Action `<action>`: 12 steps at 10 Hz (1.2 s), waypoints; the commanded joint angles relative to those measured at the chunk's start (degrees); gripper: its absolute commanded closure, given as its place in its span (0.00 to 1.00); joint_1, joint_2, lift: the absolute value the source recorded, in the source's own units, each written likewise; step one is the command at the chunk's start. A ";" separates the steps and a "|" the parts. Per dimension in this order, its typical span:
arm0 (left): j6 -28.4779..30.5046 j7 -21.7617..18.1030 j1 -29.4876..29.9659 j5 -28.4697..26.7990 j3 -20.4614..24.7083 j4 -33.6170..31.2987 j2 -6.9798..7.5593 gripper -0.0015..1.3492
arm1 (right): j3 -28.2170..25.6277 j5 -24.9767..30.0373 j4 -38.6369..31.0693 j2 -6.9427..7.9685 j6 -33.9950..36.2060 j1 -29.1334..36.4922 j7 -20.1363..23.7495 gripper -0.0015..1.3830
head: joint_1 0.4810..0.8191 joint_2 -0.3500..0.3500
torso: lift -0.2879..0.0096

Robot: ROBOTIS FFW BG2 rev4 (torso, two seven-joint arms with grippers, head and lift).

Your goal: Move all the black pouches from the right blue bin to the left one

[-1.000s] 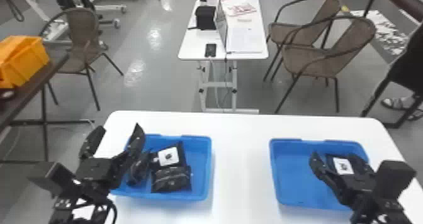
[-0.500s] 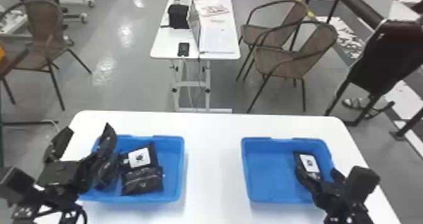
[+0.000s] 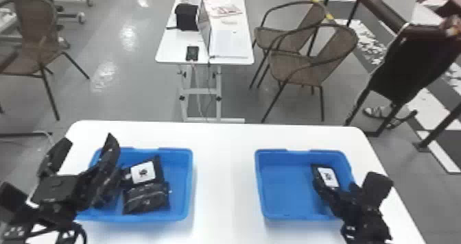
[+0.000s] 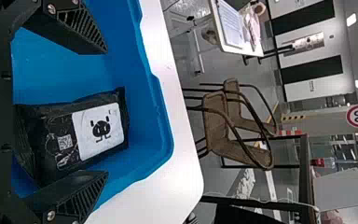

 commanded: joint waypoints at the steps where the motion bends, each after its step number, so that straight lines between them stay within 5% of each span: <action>1: 0.09 0.00 -0.09 0.09 -0.11 0.00 0.00 0.08 | 0.00 -0.42 3.14 -0.71 0.54 -1.97 -0.63 0.08 | 0.63 0.37 | 0.97; 4: 0.27 0.00 0.00 0.26 0.15 0.00 -0.09 0.08 | 1.23 -1.48 7.89 -3.61 2.12 -5.75 -0.28 0.08 | 0.63 0.35 | 0.97; 12: 0.09 0.00 0.00 0.62 0.15 0.09 -0.15 0.08 | 1.67 -3.41 13.69 -3.79 1.59 -7.16 0.86 0.18 | 0.63 0.36 | 0.97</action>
